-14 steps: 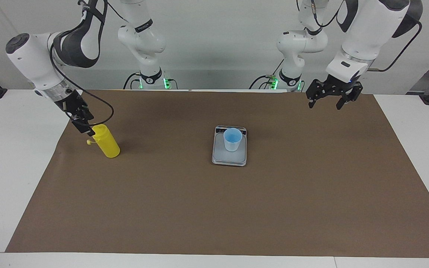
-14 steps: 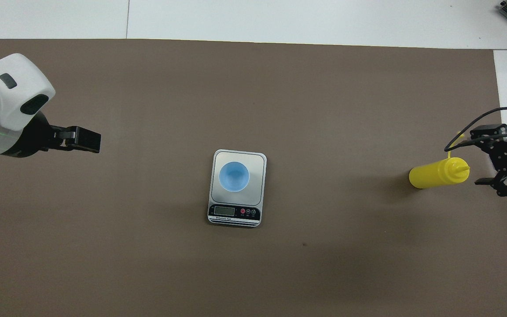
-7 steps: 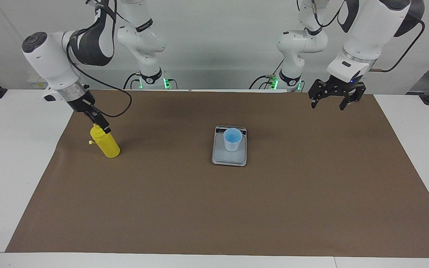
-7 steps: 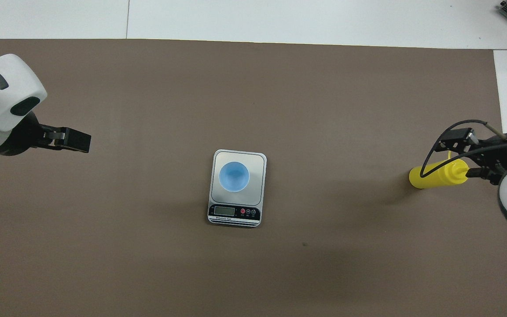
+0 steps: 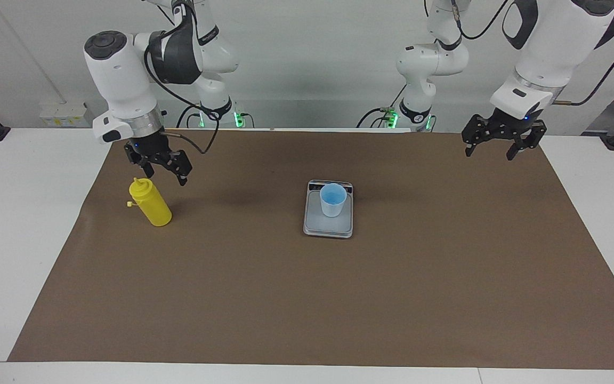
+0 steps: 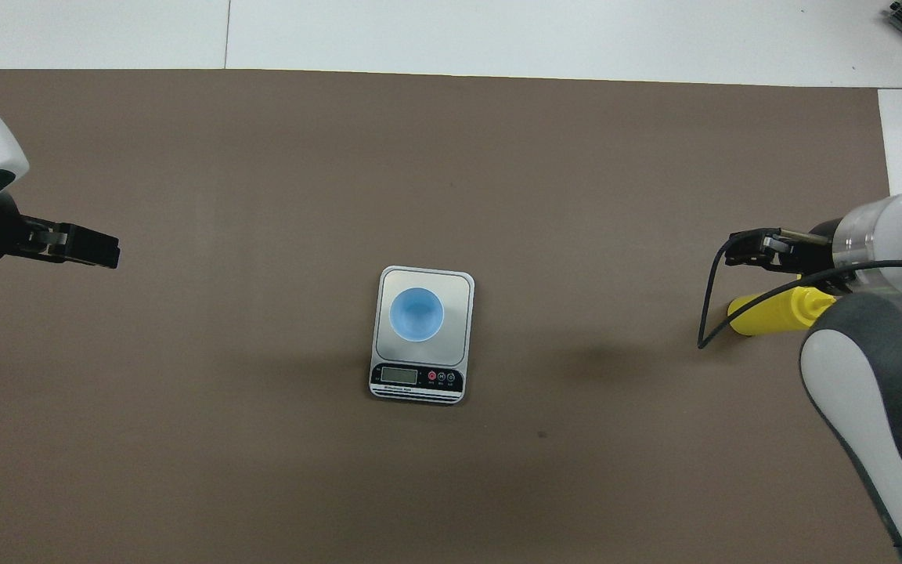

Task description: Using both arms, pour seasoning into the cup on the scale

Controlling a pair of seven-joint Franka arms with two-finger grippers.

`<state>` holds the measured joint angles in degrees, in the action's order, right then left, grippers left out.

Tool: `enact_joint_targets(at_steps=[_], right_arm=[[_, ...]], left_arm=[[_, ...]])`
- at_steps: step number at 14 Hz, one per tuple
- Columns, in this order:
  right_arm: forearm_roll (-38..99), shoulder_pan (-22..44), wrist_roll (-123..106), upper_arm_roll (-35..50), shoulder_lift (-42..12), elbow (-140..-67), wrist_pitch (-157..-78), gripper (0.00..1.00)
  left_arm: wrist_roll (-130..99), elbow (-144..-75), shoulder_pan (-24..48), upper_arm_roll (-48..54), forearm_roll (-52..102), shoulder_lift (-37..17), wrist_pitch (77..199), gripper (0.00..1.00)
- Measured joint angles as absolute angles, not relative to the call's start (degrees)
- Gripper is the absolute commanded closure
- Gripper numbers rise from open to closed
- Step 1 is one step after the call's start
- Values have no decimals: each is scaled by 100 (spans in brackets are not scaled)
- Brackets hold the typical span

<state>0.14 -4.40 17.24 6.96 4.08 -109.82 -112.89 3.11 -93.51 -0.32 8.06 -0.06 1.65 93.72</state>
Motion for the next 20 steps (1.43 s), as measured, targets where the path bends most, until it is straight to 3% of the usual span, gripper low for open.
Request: enact_joint_targets(at_steps=[5, 11, 20], right_arm=[[-392, -136, 1629, 798, 387, -10257, -11060, 0], [-394, -128, 1393, 795, 15, -8892, -9332, 0], [280, -200, 953, 798, -138, -8818, -8732, 0]], left_arm=[[323, -9351, -112, 801, -6, 165, 9372, 0], [476, -9347, -205, 786, -6, 181, 9372, 0], [507, -9347, -233, 790, -6, 191, 9372, 0]])
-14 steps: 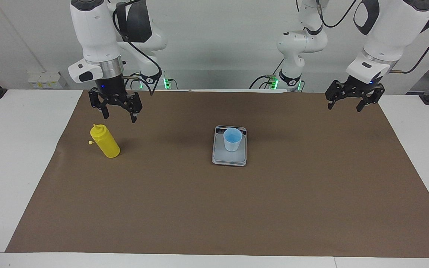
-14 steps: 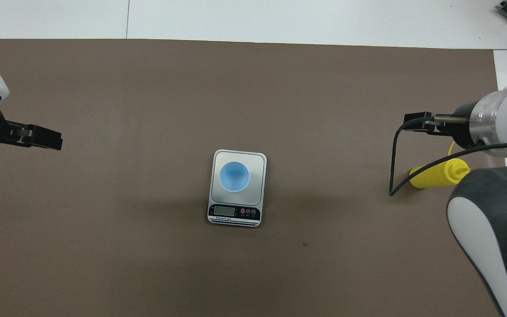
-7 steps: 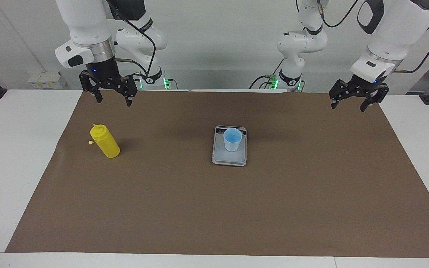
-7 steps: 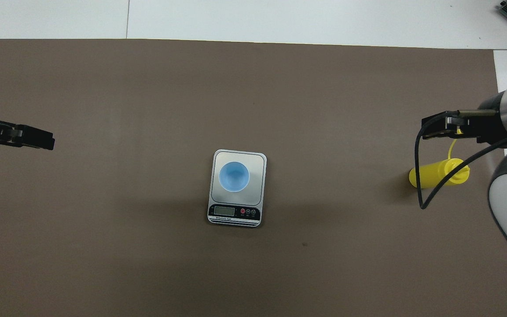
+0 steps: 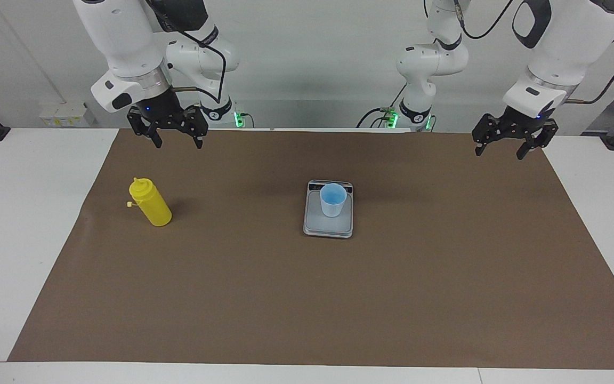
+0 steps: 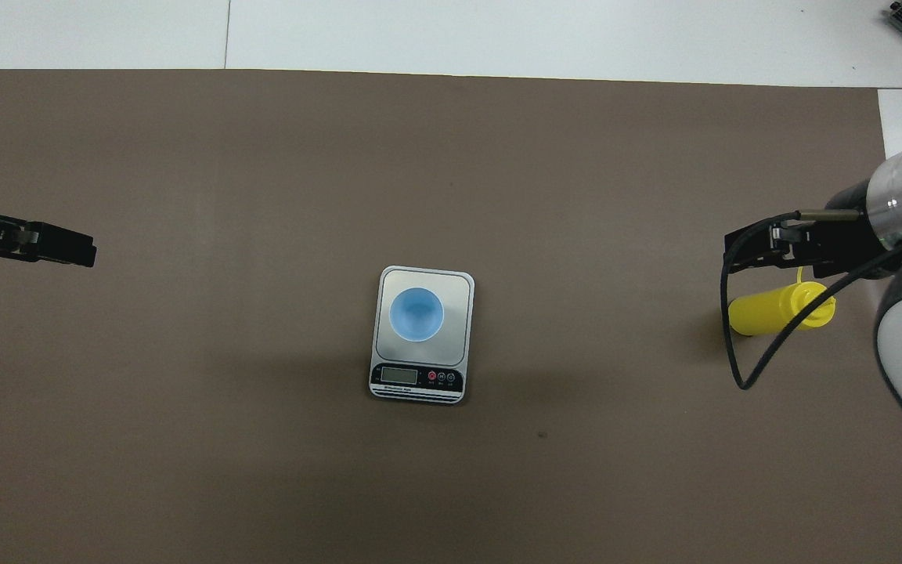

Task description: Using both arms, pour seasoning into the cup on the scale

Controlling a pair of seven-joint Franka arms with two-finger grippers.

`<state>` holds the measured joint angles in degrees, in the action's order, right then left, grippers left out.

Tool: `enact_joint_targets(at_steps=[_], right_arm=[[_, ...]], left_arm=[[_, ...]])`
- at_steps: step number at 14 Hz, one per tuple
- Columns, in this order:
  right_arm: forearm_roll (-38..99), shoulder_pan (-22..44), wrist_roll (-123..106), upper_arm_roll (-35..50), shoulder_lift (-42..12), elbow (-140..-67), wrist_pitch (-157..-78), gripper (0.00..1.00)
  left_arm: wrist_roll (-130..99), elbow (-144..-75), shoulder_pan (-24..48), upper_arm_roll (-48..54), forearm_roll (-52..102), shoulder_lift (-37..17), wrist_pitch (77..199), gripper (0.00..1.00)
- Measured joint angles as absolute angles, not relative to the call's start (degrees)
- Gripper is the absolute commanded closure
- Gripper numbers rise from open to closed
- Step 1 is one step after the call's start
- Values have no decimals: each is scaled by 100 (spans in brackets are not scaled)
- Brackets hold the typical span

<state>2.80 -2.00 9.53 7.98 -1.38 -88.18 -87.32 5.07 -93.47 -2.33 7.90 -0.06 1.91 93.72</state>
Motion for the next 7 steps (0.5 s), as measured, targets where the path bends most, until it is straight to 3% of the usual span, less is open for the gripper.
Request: enact_joint_targets(at_steps=[7], right_arm=[[76, -266, 934, 783, -136, -8835, -8680, 0]], left_arm=[[508, -9347, -234, 792, -6, 194, 9372, 0]])
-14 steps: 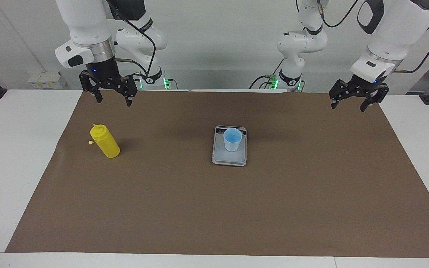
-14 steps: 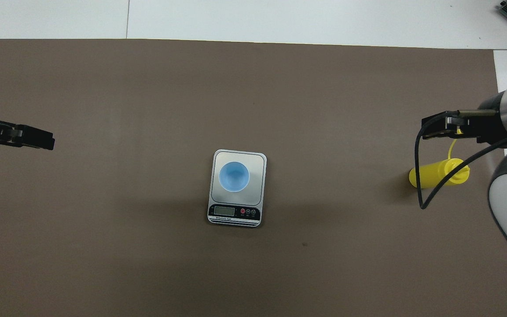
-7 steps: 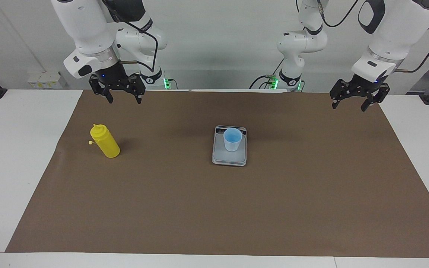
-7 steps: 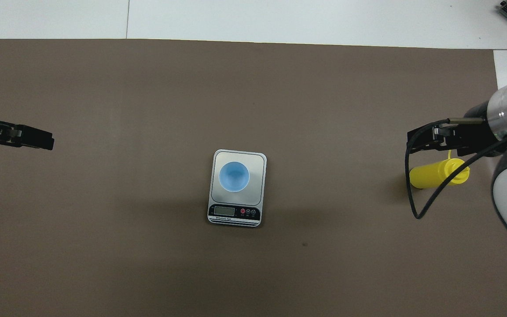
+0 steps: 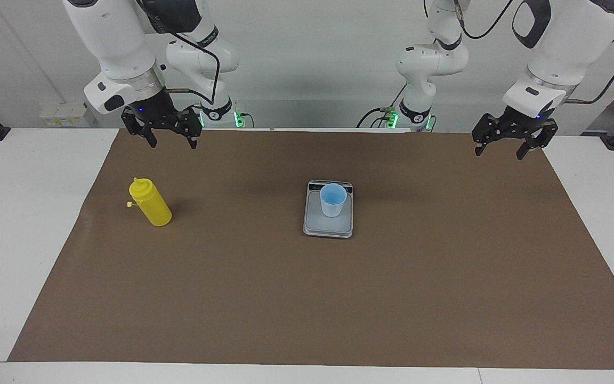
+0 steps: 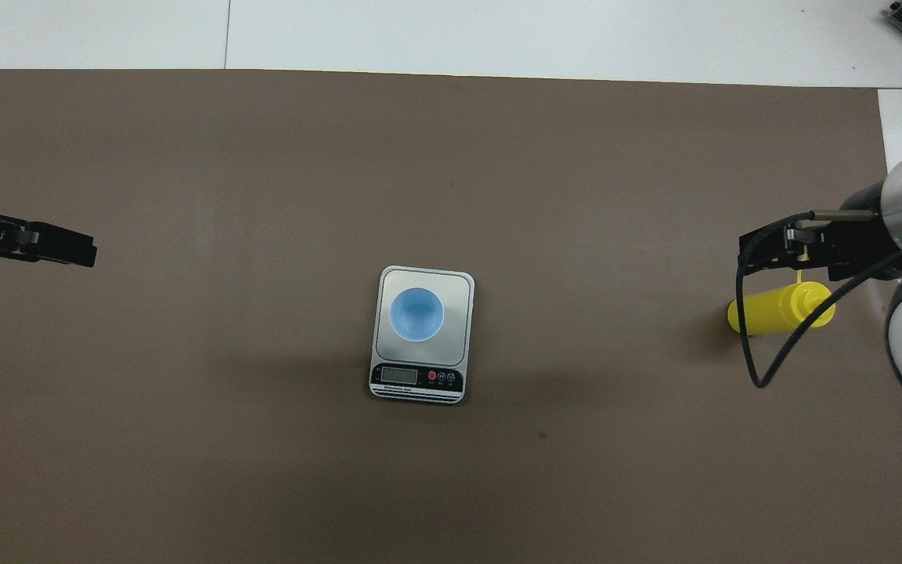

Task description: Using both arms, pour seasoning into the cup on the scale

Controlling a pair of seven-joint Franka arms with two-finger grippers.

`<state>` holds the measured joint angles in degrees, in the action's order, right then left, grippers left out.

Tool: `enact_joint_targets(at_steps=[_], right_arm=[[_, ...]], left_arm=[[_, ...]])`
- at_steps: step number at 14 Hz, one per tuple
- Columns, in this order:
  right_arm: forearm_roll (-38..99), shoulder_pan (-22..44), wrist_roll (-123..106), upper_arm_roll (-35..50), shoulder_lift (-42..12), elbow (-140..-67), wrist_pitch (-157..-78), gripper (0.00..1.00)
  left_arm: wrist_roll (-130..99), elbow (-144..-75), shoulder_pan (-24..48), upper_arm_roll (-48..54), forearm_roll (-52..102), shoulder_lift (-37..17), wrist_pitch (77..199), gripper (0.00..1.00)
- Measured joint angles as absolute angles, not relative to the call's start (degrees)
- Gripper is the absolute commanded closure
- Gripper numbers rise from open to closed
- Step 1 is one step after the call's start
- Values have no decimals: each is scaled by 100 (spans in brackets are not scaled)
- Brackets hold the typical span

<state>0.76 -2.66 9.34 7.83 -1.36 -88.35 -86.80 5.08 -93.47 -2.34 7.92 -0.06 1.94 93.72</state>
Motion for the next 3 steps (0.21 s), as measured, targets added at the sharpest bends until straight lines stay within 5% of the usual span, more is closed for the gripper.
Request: enact_joint_targets(at_steps=[3], right_arm=[[49, -265, 931, 783, -135, -8836, -8680, 0]], left_arm=[[508, -9347, -233, 796, -6, 195, 9372, 0]])
